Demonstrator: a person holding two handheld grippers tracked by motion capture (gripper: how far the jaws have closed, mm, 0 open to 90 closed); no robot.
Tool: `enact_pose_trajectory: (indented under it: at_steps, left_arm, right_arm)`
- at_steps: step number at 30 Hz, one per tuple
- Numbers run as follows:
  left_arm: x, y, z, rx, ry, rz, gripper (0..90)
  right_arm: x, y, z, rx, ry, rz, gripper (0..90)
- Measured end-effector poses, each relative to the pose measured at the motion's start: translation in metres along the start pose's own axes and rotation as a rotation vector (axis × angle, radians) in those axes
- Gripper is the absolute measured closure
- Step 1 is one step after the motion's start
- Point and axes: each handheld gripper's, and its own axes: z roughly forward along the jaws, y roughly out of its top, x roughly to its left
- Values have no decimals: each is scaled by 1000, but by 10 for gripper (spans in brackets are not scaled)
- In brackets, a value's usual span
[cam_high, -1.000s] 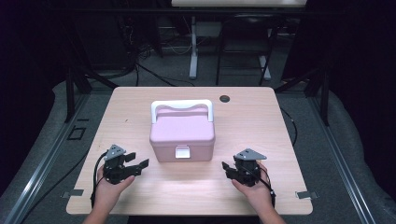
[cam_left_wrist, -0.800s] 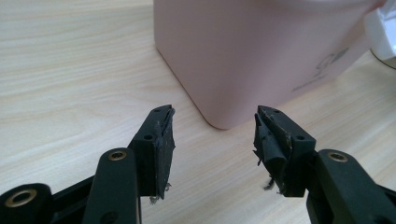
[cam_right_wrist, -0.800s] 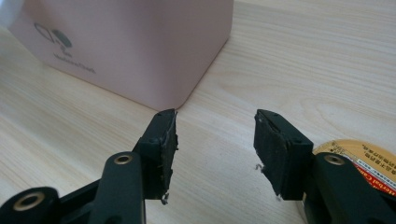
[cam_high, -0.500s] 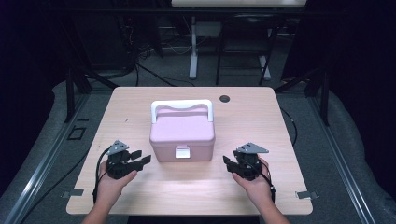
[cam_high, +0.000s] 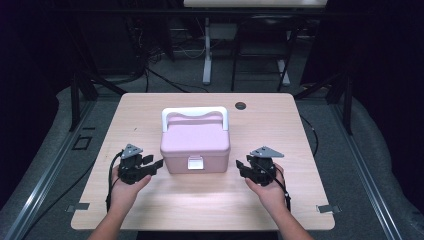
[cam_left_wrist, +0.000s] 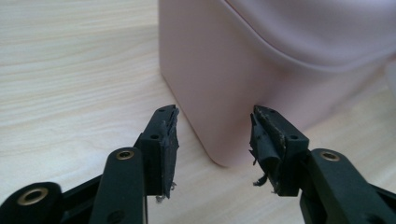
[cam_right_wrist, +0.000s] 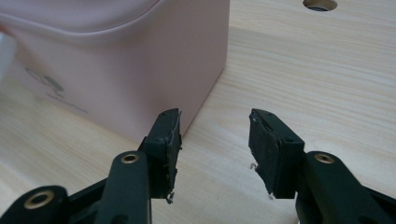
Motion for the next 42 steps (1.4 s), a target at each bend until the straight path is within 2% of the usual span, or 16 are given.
enact_pose_trajectory:
  at_steps: [2, 8, 15, 22, 27, 32, 42]
  left_arm:
    - [3, 2, 0, -4, 3, -6, 533]
    - [10, 5, 3, -12, 30, -19, 598]
    - [16, 7, 7, -25, 58, -30, 761]
    - [17, 8, 11, -23, 61, -36, 892]
    - [16, 8, 13, -17, 56, -32, 895]
    - [14, 8, 15, -14, 43, -30, 895]
    - [5, 7, 17, -22, 13, -1, 895]
  right_arm:
    - [-1, 1, 4, 16, -2, 8, 553]
    - [-4, 4, 12, 10, -10, 16, 580]
    - [-3, 15, 19, 4, -20, 7, 686]
    - [0, 20, 26, -2, -18, 1, 758]
    - [0, 22, 25, -10, -22, -12, 836]
    - [0, 24, 27, -18, -14, 3, 842]
    - [5, 26, 36, -15, 0, -6, 861]
